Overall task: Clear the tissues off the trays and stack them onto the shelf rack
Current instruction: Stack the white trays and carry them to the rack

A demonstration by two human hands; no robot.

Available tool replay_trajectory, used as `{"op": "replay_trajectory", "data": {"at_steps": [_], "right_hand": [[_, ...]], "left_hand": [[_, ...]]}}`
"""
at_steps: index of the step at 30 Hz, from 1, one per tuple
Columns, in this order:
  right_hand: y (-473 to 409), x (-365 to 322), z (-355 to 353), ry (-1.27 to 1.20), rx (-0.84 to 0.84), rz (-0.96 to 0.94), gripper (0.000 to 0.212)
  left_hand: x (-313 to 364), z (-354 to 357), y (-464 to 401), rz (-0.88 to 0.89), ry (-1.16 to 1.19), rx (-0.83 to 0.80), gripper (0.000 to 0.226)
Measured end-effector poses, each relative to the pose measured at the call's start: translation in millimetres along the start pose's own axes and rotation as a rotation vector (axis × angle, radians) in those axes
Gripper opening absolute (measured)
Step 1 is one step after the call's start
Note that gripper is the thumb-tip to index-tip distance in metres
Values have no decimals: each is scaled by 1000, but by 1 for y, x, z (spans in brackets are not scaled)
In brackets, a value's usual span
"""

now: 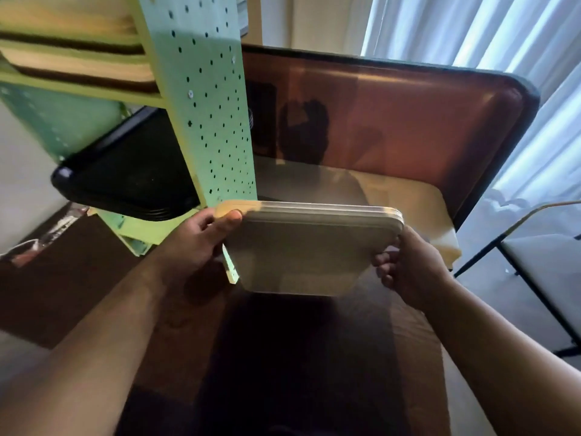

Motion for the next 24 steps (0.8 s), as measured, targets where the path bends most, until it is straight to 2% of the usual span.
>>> {"op": "replay_trajectory", "data": {"at_steps": [3, 5, 7, 11, 14, 16, 20, 24], "right_hand": [[20, -2, 18, 33, -24, 25, 28], [32, -1, 32, 75, -29, 44, 24], [42, -1, 50, 125, -35, 43, 23], [62, 3, 92, 168, -26, -26, 21], [76, 9, 128, 175, -28, -79, 25], [81, 16, 151, 173, -26, -100, 33], [90, 31, 195, 136, -32, -120, 43], [102, 51, 231, -34, -68, -82, 41]], "left_hand": [[5, -17, 13, -20, 61, 12, 76], [6, -44, 21, -26, -91, 43, 62], [5, -75, 28, -30, -270, 79, 63], [7, -116, 37, 27, -361, 6, 44], [4, -151, 37, 23, -301, -22, 48], [-1, -176, 34, 14, -207, -56, 60], [-10, -223, 25, 76, -164, -163, 74], [-21, -259, 18, 130, -117, -232, 71]]}}
Point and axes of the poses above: each hand's wrist, its own y-axis away from the middle knuckle, its own z-axis out of the palm, x = y × z, the point moved 10 cm from there along -y, towards the middle knuckle, and after that the axes turned 15 degrees about -y, right-handed, at the moved point
